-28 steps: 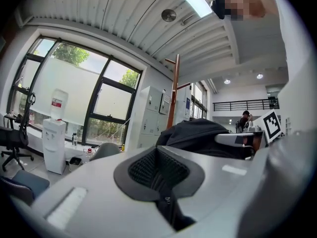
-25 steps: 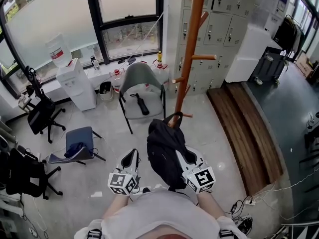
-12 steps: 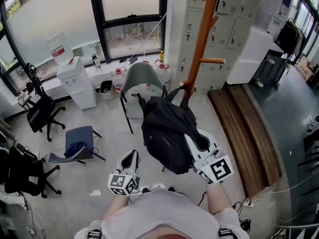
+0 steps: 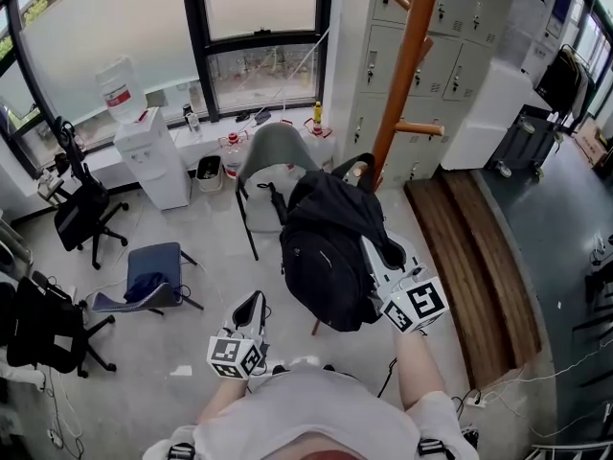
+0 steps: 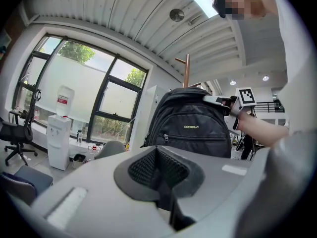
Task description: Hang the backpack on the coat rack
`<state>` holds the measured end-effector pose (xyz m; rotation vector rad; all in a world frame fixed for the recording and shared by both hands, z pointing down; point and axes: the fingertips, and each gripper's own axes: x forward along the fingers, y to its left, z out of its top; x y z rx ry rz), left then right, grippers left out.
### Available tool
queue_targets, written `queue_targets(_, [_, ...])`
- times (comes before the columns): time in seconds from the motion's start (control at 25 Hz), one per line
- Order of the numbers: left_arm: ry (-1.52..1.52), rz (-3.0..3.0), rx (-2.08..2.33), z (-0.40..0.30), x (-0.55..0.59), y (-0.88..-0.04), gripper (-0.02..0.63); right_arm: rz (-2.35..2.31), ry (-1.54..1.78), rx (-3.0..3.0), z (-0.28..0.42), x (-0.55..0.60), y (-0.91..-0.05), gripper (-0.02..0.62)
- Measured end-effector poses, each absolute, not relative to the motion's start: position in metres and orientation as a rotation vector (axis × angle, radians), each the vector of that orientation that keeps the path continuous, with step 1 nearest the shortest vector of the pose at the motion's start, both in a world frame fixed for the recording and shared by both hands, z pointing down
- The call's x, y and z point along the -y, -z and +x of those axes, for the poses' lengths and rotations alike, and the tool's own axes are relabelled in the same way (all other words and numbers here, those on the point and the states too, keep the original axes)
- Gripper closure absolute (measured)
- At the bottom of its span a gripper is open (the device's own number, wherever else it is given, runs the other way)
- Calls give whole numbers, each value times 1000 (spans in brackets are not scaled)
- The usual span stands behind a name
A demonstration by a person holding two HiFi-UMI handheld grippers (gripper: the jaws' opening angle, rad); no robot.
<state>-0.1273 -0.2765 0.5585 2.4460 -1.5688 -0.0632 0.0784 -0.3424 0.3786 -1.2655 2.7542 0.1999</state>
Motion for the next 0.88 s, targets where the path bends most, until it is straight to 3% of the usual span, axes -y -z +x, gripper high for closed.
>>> queue_targets(0.88, [26,2455,1524,-114,295,-566,595,-1480,142,-2725,111,386,-461,558])
